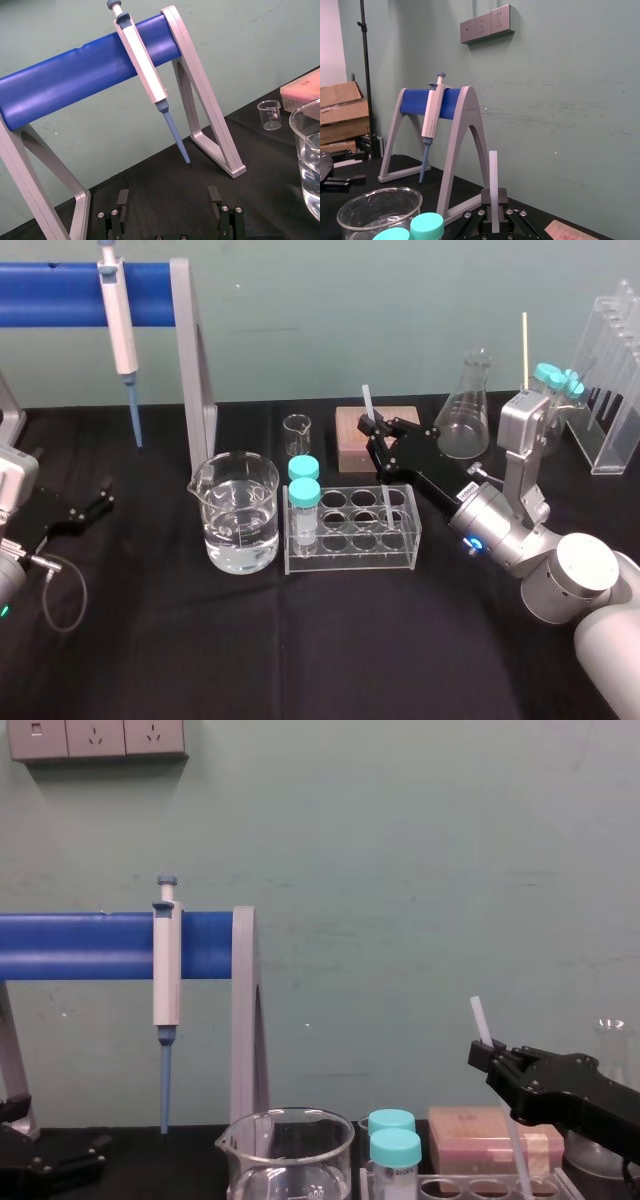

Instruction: Pick up the stirring rod with one hand, then place it down.

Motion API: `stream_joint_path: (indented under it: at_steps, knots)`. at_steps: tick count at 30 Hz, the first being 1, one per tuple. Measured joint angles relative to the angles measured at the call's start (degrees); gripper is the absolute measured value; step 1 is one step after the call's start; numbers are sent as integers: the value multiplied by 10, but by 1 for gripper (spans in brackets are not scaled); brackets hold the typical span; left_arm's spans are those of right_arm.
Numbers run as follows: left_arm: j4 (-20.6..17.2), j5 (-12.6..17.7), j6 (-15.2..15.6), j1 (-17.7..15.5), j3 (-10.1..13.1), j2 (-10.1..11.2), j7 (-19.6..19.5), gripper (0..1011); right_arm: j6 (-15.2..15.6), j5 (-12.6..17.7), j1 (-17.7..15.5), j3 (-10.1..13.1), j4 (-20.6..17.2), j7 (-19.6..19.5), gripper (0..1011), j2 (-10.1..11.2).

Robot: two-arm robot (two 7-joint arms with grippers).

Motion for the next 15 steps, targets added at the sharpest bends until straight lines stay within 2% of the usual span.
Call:
stream_joint_path:
  at_steps: [3,13,15]
  knots:
    - [0,0,0,0,0,0,0,1000,-1,0,0,0,0,1,84,0]
    - [0,0,0,0,0,0,0,1000,-1,1,0,0,0,2,404,0]
    - [0,0,0,0,0,0,0,1000,-1,1,0,0,0,2,440,0]
